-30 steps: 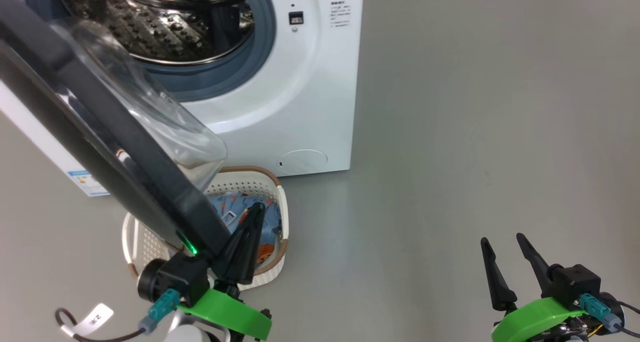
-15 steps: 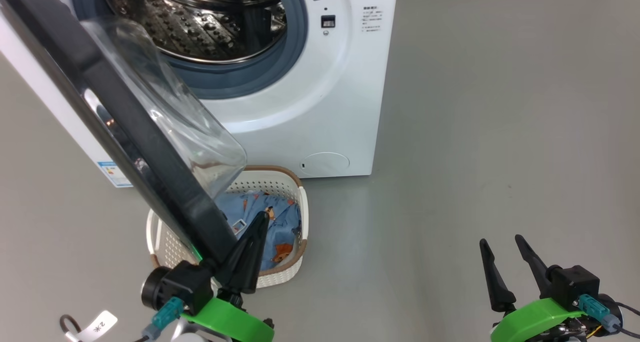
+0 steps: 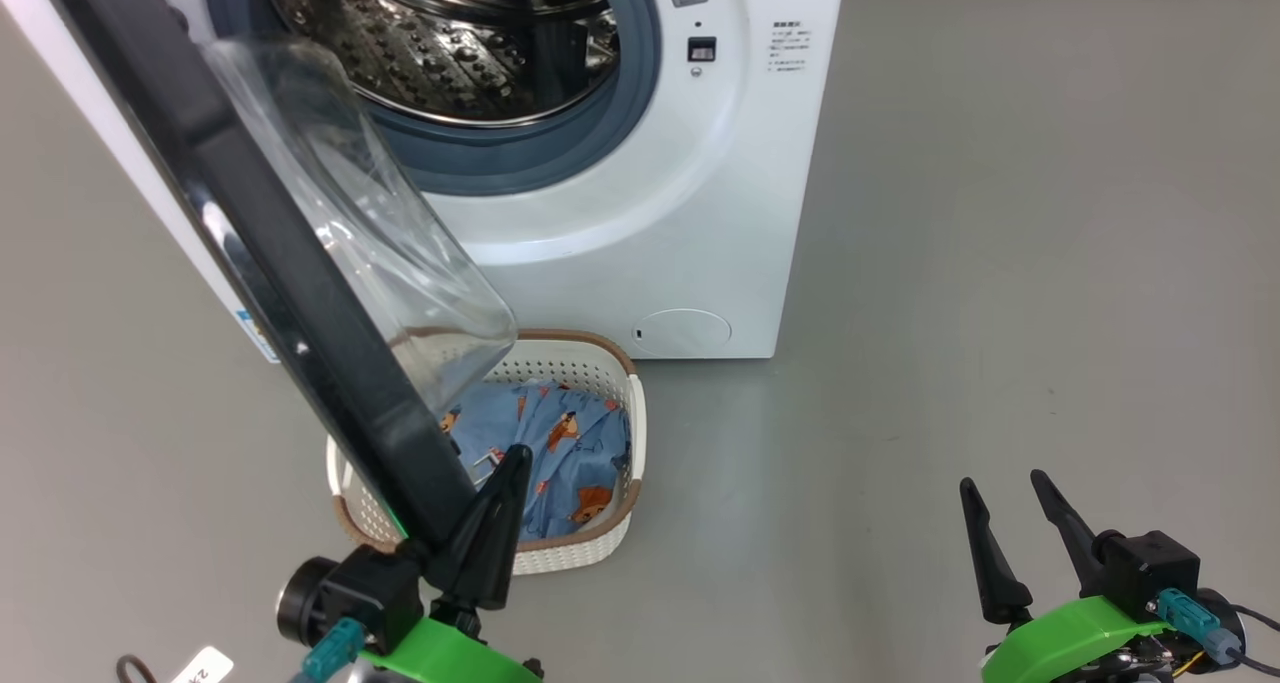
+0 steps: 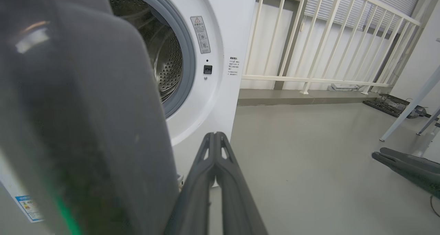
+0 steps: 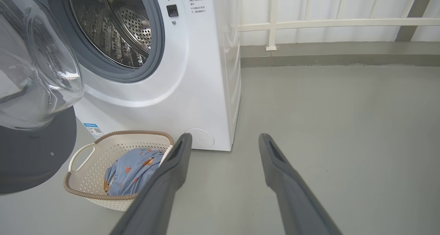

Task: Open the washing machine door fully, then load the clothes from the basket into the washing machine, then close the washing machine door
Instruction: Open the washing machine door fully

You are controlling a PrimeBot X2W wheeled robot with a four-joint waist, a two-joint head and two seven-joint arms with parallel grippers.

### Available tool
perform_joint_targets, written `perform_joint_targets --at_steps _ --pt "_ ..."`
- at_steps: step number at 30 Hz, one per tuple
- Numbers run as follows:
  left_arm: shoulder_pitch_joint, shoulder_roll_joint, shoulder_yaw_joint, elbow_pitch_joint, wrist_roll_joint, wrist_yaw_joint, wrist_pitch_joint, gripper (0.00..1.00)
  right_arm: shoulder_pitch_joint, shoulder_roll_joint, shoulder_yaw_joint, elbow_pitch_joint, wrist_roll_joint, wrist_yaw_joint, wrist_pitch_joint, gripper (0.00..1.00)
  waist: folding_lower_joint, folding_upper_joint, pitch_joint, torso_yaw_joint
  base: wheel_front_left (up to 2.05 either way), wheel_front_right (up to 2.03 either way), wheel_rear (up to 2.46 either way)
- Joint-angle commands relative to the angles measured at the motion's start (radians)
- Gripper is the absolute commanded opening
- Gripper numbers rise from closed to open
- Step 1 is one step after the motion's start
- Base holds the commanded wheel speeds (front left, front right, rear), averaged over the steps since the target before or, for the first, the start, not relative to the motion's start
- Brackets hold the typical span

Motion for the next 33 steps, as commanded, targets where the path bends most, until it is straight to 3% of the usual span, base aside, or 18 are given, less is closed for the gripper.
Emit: perform_joint_targets --at_steps 1,16,33 --pt "-0.008 0.019 0.041 -0.027 0.008 0.013 -0.005 0.00 -0.020 -0.001 0.022 -0.021 0.009 0.006 -0.012 1.00 0.0000 0.0000 -0.002 0.007 0.00 0.00 0.00" --pt "0.022 0.019 0.055 -0.035 0.009 0.065 -0.005 0.00 -0.010 0.004 0.020 -0.020 0.013 0.006 -0.012 1.00 0.0000 0.0000 -0.013 0.052 0.00 0.00 0.00" --pt "0.096 0.040 0.149 -0.042 0.016 0.119 -0.005 0.00 0.006 0.009 0.020 -0.014 0.021 0.006 -0.012 1.00 0.0000 0.0000 -0.038 0.107 0.00 0.00 0.00"
